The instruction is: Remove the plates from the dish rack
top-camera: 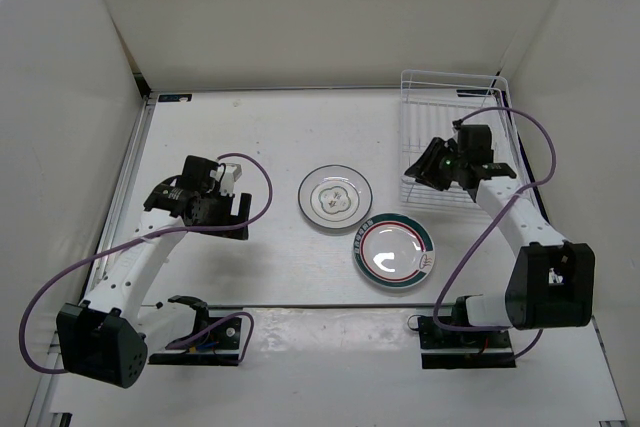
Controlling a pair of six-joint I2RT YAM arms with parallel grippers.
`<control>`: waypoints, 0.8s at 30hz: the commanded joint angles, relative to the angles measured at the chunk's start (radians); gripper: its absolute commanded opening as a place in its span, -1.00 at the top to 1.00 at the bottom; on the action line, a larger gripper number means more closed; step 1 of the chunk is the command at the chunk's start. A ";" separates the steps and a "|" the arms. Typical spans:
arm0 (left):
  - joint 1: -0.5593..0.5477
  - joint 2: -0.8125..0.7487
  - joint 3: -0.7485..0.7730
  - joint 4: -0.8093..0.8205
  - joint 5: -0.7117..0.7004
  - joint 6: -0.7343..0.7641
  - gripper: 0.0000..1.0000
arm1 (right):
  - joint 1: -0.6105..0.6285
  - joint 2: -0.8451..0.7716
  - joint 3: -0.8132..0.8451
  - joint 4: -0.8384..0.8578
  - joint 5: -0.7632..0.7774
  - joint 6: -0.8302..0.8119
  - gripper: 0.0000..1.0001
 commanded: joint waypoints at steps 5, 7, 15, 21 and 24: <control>0.002 -0.017 0.033 -0.001 0.018 0.006 -1.00 | 0.036 -0.016 0.070 -0.036 0.004 -0.025 0.11; 0.001 -0.016 0.033 -0.001 0.019 0.006 -1.00 | 0.044 -0.030 0.086 -0.041 0.002 -0.022 0.11; 0.002 -0.013 0.035 -0.001 0.021 0.003 -1.00 | 0.062 -0.090 0.103 -0.064 -0.001 0.021 -0.02; 0.001 -0.010 0.036 -0.001 0.022 0.004 -1.00 | 0.066 -0.059 0.087 -0.079 -0.062 0.058 -0.05; 0.002 -0.013 0.035 -0.001 0.022 0.006 -1.00 | 0.069 -0.068 0.066 -0.074 -0.073 0.058 -0.07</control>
